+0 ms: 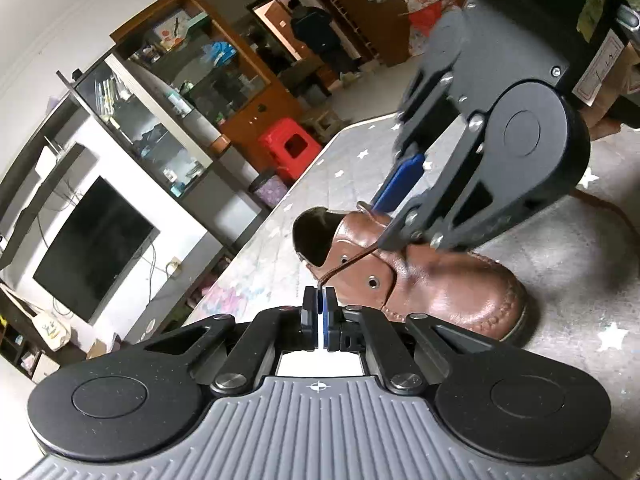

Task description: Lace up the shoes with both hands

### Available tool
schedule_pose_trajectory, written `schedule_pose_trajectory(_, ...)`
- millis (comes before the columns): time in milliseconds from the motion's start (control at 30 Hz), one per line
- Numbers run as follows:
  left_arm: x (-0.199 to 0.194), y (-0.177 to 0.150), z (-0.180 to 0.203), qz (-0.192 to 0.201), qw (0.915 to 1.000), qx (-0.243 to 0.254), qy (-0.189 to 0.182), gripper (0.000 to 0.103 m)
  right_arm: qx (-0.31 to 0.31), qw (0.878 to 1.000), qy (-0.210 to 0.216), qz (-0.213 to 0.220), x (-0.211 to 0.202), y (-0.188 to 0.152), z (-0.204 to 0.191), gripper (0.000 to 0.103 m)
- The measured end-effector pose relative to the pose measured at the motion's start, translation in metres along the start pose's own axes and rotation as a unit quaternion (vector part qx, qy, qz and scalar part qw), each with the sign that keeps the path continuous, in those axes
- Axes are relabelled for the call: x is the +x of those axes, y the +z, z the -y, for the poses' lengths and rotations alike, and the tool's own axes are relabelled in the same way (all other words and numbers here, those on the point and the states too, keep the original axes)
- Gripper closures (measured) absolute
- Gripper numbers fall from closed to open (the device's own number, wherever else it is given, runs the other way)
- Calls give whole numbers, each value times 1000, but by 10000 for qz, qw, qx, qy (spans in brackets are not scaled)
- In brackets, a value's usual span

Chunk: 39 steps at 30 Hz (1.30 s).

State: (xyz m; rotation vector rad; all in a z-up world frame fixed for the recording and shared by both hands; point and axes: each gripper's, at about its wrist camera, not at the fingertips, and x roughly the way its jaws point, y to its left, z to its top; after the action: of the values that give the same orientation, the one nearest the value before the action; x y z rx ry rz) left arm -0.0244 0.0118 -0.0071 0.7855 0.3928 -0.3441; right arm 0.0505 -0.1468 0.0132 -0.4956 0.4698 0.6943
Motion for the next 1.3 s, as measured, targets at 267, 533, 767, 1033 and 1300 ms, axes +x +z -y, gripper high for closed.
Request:
schedule_pose_trajectory(267,-5,-4,-1,14,10000,32,-79,101,-799,9959,353,229,6,11,-16,88)
schedule_pose_trajectory(533,0,-4,-5,4,9998,-122,-184,101,-844,9955,386,191,14,13,-16,99)
schedule_pose_trajectory(767,5,-11,-19,-228,9959,-806,-327,85,-620,9967,-67,521,-6,15,-6,102)
schedule_pose_trajectory(1033,29,3,-25,-282,9855,-1401,-919,71,-457,9908,-436,1200,-58,29,11,102)
schedule_pose_trajectory(1300,63,19,-36,-656,9640,-2343,-1073,63,-410,9904,-592,1179,-59,19,24,102)
